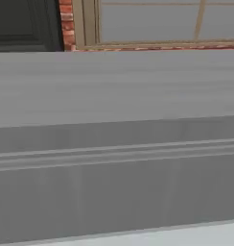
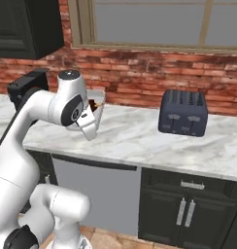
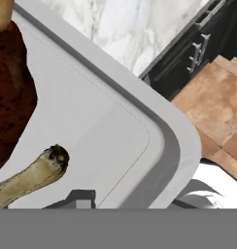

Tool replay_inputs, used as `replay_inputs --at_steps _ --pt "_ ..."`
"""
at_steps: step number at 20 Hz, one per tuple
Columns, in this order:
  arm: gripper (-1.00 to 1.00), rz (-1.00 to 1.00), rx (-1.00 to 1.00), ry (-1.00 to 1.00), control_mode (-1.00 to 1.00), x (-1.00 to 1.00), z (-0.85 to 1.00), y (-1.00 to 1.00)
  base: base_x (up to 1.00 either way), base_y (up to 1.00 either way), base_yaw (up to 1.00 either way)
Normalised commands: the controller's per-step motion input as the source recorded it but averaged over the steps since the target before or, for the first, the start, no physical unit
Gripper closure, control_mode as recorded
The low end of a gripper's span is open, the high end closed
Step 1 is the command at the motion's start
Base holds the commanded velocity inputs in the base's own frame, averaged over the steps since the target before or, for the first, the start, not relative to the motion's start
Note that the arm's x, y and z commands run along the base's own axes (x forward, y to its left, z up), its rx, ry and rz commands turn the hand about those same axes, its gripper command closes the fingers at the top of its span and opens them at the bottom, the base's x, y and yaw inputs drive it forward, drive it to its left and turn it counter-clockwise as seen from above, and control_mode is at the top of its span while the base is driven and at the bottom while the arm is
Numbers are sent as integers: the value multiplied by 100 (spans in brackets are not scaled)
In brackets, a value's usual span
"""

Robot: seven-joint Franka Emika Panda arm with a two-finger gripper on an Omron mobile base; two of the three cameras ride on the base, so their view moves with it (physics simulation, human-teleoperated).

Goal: Place the tupperware on the top shelf of the fridge. Make space for the tupperware among the existing items by rearranging them on the shelves if needed. Close the fridge door when finished.

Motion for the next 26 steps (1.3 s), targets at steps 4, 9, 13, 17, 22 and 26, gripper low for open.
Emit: replay_inputs --at_steps 4,9,13,17,22,26 --pt "100 0 0 0 100 0 0 0 -61 0 18" --pt "100 0 0 0 100 0 0 0 -59 0 12" --pt "100 0 0 0 100 0 0 0 21 -65 16" --pt "100 0 0 0 100 0 0 0 19 -100 17" --pt "100 0 0 0 100 0 0 0 -34 -75 41" --pt "100 0 0 0 100 0 0 0 -61 -7 69"
